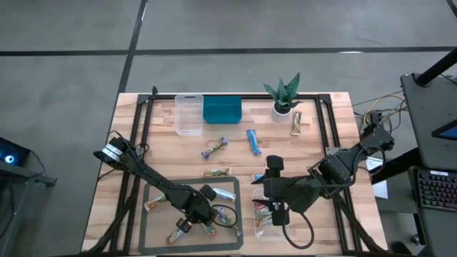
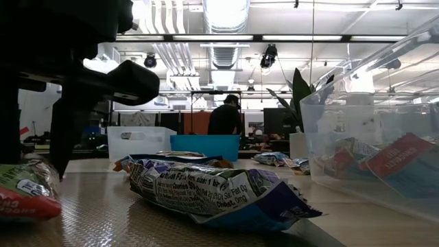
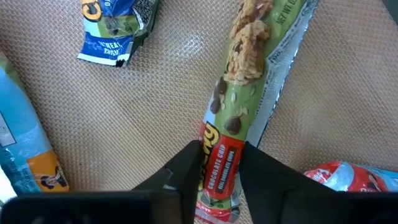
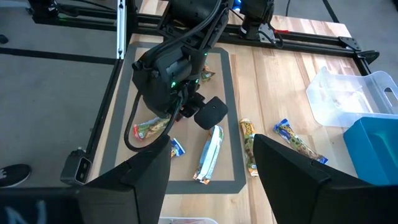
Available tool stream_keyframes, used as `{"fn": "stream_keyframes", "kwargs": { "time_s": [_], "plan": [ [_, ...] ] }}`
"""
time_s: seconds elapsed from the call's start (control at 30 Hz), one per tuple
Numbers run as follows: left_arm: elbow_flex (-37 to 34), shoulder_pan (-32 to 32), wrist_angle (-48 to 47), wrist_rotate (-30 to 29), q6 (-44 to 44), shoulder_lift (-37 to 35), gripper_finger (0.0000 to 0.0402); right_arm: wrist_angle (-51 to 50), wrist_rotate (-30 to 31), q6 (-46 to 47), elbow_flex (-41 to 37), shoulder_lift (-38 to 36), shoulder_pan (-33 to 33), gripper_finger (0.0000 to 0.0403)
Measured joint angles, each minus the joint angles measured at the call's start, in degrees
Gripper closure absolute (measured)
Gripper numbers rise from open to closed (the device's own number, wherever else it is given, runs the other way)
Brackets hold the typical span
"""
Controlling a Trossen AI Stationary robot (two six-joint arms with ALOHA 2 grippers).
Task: Pick and place Granola Bars by type
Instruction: Put the red granola bar into the bottom transparent bin
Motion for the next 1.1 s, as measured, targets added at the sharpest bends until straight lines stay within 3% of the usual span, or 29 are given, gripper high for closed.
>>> {"fn": "stream_keyframes", "kwargs": {
  "time_s": [0.33, 0.53, 0.77, 0.9, 1.1],
  "plan": [
    [0.0, 0.0, 0.0, 0.1, -1.2, -0.1, 0.0392, 0.0, 0.0, -0.5, 0.0, 0.0, 0.0, 0.0183],
    [0.0, 0.0, -0.2, -0.1, -6.0, -0.8, 0.0399, 0.0, 0.0, -0.5, 0.0, 0.0, 0.0, 0.0183],
    [2.2, 0.0, -0.9, -1.6, -12.1, -7.4, 0.04, 0.7, 1.8, -1.2, -0.1, -2.0, 0.0, 0.0183],
    [3.9, 0.2, -1.0, -6.0, -18.2, -11.6, 0.0401, 0.9, 2.1, -1.1, -0.1, -3.9, -0.9, 0.0183],
    [5.4, 0.6, 1.1, -19.8, -29.0, -17.9, 0.0401, 1.6, 2.2, -2.4, 0.0, -6.5, -2.9, 0.0183]
  ]
}}
